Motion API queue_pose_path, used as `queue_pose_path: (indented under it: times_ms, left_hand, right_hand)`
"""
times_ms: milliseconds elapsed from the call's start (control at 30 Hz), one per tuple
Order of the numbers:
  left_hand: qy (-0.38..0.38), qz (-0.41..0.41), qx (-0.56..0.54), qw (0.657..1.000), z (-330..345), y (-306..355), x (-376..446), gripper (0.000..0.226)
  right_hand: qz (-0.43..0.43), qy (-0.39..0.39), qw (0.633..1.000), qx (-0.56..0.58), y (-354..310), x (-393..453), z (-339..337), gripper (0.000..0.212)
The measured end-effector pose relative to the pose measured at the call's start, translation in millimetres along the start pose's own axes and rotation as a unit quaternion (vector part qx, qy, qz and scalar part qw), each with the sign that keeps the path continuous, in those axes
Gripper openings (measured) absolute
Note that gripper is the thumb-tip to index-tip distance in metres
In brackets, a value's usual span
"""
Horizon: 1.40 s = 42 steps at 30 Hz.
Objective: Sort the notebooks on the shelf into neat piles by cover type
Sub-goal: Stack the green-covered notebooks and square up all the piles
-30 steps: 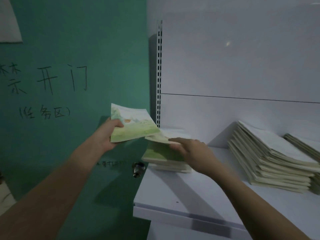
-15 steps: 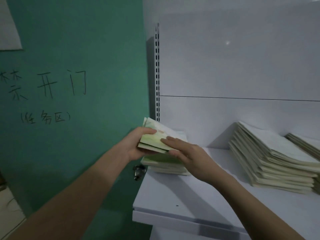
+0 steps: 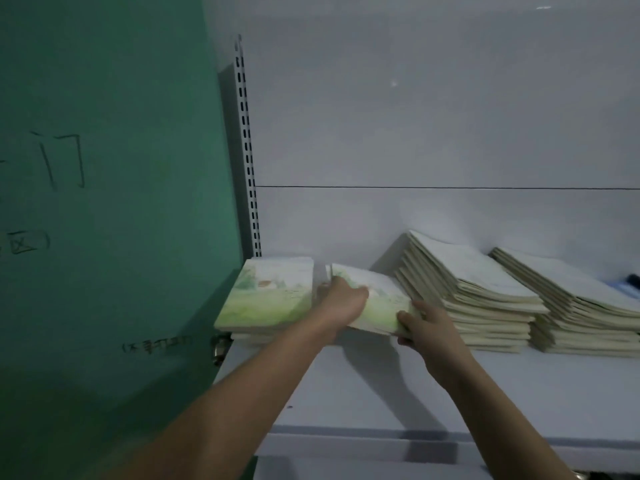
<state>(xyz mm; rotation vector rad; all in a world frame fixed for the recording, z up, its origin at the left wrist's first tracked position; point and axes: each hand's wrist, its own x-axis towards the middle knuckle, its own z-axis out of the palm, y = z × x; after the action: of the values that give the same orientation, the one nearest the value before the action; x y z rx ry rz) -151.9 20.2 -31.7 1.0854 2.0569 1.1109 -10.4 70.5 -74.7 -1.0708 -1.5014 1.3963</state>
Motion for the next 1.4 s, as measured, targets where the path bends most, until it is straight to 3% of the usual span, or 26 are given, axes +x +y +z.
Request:
queue_pose_path:
  times_ms: [67, 133, 267, 367, 467, 600, 700, 833, 1033, 1167, 1300, 1400]
  left_hand:
    - [0.025, 0.039, 0.092, 0.995, 22, -20, -5, 0.066]
    - [0.062, 0.074, 0.086, 0.992, 38, -46, -12, 0.06]
    - [0.085, 0.153, 0.068, 0.982, 52, -80, -9, 0.042]
    - [0.108, 0.199, 0.171, 0.959, 59, -85, 1, 0.038]
    - [0.075, 0.235, 0.29, 0.925, 66, -84, 8, 0.041]
    - [-0.014, 0.223, 0.359, 0.906, 61, -77, 28, 0.049]
    - [-0.022, 0.221, 0.361, 0.906, 55, -82, 38, 0.058]
    - [0.021, 0.26, 0.344, 0.902, 58, -91, 35, 0.051]
    - [0.04, 0.316, 0.354, 0.879, 59, -92, 40, 0.052]
    - [0.05, 0.366, 0.311, 0.876, 60, -93, 34, 0.049]
    - [0.118, 0.419, 0.255, 0.863, 55, -90, 24, 0.038]
    - [0.156, 0.455, 0.22, 0.849, 43, -74, 7, 0.037]
  right_hand:
    - [-0.021, 0.004, 0.998, -0.063, 11, 0, -5, 0.009]
    - [-0.042, 0.004, 0.992, -0.12, 23, 0, -5, 0.009]
    - [-0.106, 0.033, 0.96, -0.257, 48, 0, 5, 0.027]
    - [-0.141, 0.056, 0.946, -0.286, 56, 6, 12, 0.031]
    - [-0.152, 0.085, 0.932, -0.319, 59, 15, 18, 0.032]
    - [-0.158, 0.097, 0.912, -0.367, 59, 35, 29, 0.022]
    - [-0.164, 0.108, 0.861, -0.469, 66, 42, 34, 0.018]
    - [-0.222, 0.129, 0.801, -0.541, 72, 39, 35, 0.012]
    - [-0.202, 0.063, 0.818, -0.536, 81, 52, 31, 0.026]
    - [-0.196, 0.078, 0.836, -0.506, 78, 46, 27, 0.024]
    - [-0.238, 0.075, 0.851, -0.463, 71, 35, 28, 0.043]
    - [-0.292, 0.07, 0.843, -0.446, 65, 34, 30, 0.027]
